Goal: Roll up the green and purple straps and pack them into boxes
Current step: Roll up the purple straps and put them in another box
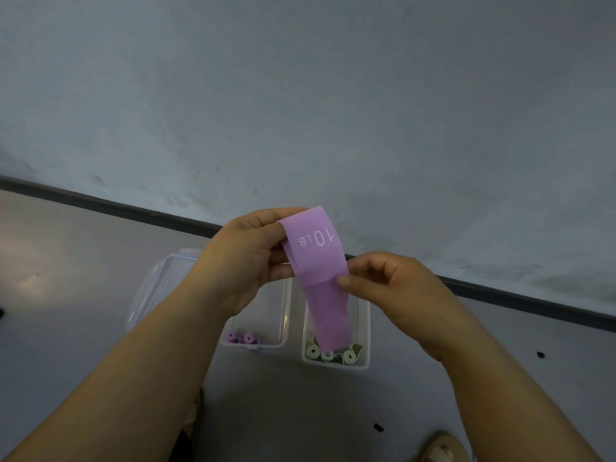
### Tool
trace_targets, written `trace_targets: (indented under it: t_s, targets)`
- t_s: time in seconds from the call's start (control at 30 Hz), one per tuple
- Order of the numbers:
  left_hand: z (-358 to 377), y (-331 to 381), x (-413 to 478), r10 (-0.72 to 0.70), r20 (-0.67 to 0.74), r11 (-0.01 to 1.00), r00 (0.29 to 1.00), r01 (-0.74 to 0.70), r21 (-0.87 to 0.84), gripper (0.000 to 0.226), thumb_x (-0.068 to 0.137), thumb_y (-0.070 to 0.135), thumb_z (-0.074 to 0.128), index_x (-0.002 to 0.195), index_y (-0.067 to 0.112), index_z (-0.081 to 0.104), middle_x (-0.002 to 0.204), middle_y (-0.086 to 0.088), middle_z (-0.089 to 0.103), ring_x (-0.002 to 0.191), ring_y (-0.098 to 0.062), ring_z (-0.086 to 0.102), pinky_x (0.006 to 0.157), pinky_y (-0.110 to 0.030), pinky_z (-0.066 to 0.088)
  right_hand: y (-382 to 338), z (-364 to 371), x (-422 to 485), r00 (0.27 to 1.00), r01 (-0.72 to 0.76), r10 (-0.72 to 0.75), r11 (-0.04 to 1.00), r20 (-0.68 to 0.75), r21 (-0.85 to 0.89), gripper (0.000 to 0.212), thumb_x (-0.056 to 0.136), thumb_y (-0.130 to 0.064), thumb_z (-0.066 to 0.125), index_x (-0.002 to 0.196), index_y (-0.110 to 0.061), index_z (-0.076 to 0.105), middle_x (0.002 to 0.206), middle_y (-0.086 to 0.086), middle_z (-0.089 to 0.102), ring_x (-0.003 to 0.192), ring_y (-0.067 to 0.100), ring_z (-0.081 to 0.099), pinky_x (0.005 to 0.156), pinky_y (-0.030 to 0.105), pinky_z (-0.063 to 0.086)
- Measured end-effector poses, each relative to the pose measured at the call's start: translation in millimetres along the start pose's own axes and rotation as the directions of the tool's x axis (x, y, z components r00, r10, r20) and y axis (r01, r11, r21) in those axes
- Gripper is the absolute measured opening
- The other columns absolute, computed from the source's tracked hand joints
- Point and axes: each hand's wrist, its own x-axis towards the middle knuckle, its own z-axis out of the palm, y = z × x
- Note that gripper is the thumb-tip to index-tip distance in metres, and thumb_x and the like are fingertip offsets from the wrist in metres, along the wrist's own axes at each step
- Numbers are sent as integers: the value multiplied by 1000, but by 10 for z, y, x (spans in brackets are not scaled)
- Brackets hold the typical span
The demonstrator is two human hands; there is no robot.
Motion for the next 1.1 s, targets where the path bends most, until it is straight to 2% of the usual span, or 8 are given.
trace_targets:
  t_s: [0.07,0.3,0.4,0.5,0.57,0.7,0.93,1.1]
  targets:
    - [-30,4,7,25,-38,999,999,-23,44,25,95,10,46,97,19,68,89,-6,74,76,-17,70,66,-27,59,-7,-24,-11,999,16,-15,1000,-41,18,8,81,-35,63,82,-30,69,80,-23,69,77,-9,62,67,14,43]
    - [-107,-10,19,129,-61,940,990,-102,326,38,91,-2,45,98,27,69,86,4,73,73,-9,69,65,-21,58,40,-52,45,990,33,-7,983,-142,181,12,87,-26,58,80,-21,68,80,-5,71,82,12,67,83,29,54]
    - [-146,-43,21,119,23,865,993,-115,488,40,90,-1,48,101,32,68,93,9,73,82,-7,69,78,-27,58,30,-86,56,983,48,-1,966,-182,253,13,88,-21,57,80,-19,67,75,-6,70,77,9,65,81,26,55]
    - [-136,-78,0,5,215,695,977,-158,701,45,86,10,58,113,46,58,117,21,60,109,-1,56,98,-32,47,15,-111,43,985,57,-7,956,-172,286,12,87,-19,56,82,-20,67,79,-3,70,77,9,64,77,23,56]
    - [-70,-86,-28,-6,295,679,956,-212,703,50,80,24,68,117,52,50,124,29,50,117,6,47,104,-29,40,2,-104,37,987,58,-15,961,-160,269,12,86,-19,57,81,-22,67,81,-4,70,77,7,65,74,20,56]
    - [115,-86,-66,132,261,762,956,-267,590,61,52,50,75,109,44,55,110,24,60,100,6,57,89,-21,51,11,-102,52,984,57,-8,959,-176,277,11,86,-21,58,83,-23,68,86,-2,71,84,12,67,76,23,56]
    - [261,-183,-42,353,97,762,931,-346,547,18,73,18,76,78,33,68,77,12,70,74,-4,64,70,-15,53,49,-121,63,972,38,28,961,-232,275,11,84,-25,63,79,-23,72,82,1,73,84,21,69,84,40,55]
    - [301,-173,-47,383,56,755,922,-348,555,18,76,18,74,73,34,69,68,22,66,68,7,61,61,-3,43,32,-131,51,968,45,34,951,-247,306,9,85,-23,61,85,-21,70,83,1,73,82,17,69,78,30,57]
